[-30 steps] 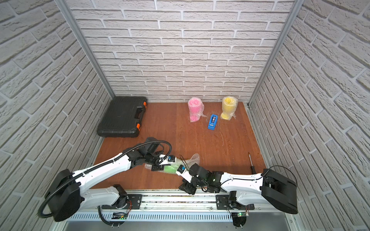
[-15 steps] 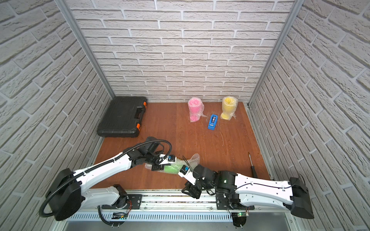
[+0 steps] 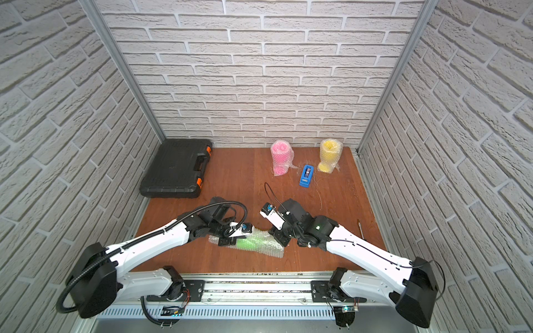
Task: Wrap wine glasses in bubble wrap
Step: Stick the tape on the bubble wrap, then pick up the bubble wrap from the center of the board.
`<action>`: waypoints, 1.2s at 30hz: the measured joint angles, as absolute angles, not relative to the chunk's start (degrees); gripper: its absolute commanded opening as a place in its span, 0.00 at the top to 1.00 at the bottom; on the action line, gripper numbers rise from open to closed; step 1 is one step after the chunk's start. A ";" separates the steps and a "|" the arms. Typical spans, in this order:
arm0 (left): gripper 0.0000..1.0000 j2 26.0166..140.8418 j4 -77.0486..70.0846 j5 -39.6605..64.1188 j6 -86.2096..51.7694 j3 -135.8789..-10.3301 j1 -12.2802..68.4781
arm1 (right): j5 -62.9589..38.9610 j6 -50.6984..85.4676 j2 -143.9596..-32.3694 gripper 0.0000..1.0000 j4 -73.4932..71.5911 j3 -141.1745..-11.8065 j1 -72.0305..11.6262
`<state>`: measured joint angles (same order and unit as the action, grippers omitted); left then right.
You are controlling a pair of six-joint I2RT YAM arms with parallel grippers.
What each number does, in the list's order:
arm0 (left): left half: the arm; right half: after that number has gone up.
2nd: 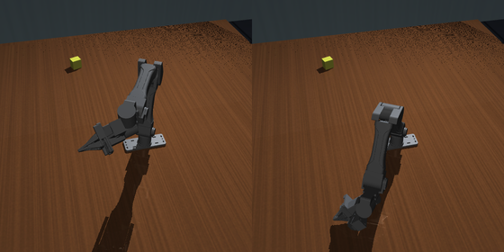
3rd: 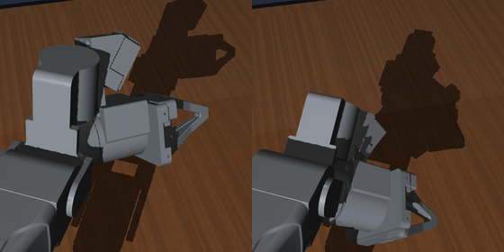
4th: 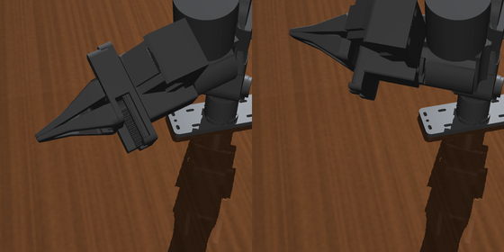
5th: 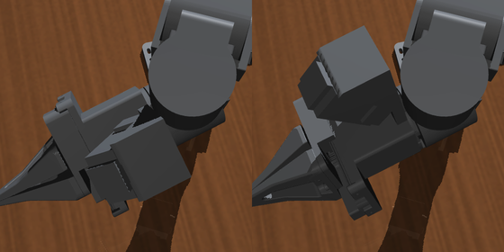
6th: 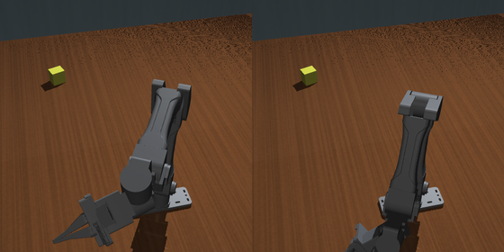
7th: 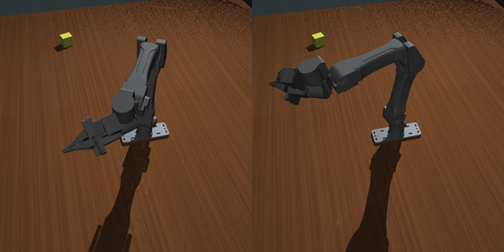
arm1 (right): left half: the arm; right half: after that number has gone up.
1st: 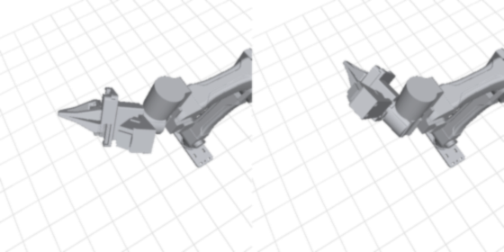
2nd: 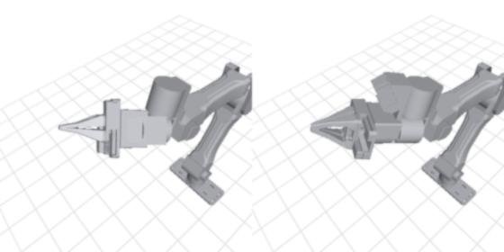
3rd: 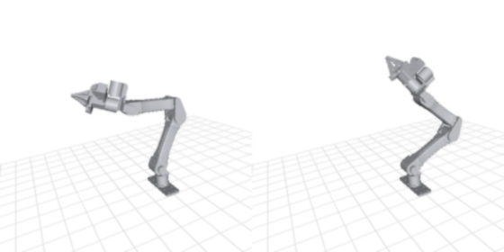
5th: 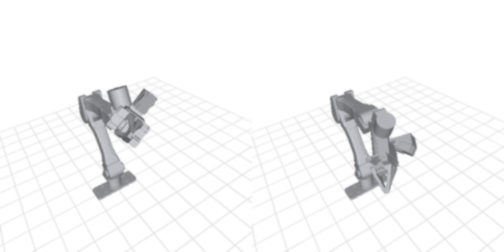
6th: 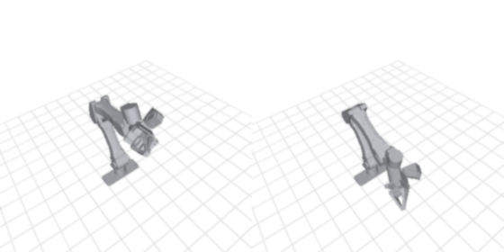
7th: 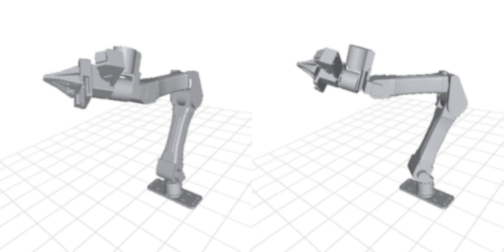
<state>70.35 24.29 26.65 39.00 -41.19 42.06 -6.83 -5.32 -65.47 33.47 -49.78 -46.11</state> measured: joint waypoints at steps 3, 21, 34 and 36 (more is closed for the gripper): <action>1.00 70.37 24.32 26.72 39.03 -41.19 42.04 | -9.43 -12.34 -70.78 0.59 34.57 -52.49 -45.87; 1.00 70.41 25.32 27.94 40.53 -41.30 42.06 | -17.98 -22.94 -81.23 0.97 33.26 -53.19 -45.50; 1.00 70.41 26.87 28.62 41.47 -41.74 42.13 | -23.38 -21.10 -81.58 0.38 35.57 -57.12 -45.91; 1.00 70.41 27.00 28.58 41.43 -41.74 42.13 | -24.14 -20.58 -83.11 0.37 34.57 -57.47 -46.11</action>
<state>70.41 27.00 28.58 41.43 -41.74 42.13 -24.14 -20.58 -83.11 34.57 -57.47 -46.11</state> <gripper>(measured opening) 0.047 0.625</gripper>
